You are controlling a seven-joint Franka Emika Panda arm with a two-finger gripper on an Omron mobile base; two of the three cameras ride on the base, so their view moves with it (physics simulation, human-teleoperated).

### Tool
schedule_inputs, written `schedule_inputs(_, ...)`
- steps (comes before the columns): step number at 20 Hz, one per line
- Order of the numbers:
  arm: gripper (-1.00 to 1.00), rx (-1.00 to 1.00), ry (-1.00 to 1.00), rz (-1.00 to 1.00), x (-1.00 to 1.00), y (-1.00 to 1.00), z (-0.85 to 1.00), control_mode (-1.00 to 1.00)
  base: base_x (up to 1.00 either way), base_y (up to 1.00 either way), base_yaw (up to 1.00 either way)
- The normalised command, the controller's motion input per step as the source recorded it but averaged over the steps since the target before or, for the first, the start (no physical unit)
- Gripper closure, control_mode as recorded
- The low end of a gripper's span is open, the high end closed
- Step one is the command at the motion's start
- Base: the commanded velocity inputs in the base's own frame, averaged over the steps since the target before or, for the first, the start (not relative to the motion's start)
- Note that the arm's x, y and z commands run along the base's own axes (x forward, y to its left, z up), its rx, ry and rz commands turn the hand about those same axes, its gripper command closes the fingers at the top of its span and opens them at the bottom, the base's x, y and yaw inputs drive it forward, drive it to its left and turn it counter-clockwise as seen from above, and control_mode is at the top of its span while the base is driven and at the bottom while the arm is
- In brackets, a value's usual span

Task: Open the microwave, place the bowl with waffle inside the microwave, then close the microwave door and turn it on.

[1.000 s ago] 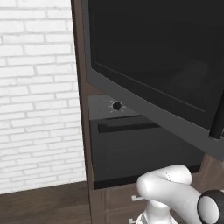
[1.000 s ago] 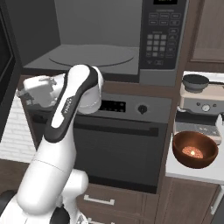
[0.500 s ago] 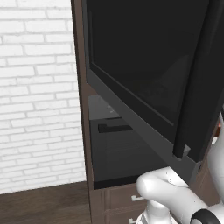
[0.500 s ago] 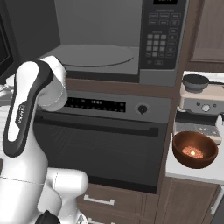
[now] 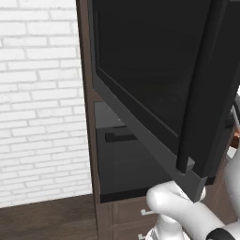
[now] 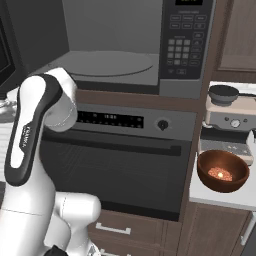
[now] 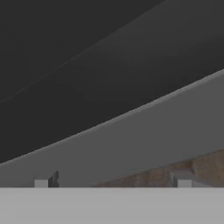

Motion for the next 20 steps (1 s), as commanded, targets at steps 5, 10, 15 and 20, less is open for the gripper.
schedule_inputs(5,-1.00,0.00,0.34,-0.22,0.00,-0.94,0.00,-1.00,0.00,0.00,0.00)
schedule_inputs(10,-1.00,-0.02,0.33,-0.38,-0.03,-1.00,-0.19,-1.00,0.00,0.00,0.00)
schedule_inputs(15,-1.00,-0.15,0.16,-0.38,-0.05,-0.82,-0.36,-1.00,0.00,0.00,0.00)
schedule_inputs(20,-1.00,-0.14,0.14,-0.37,0.00,-0.96,-0.25,-1.00,0.00,0.00,0.00)
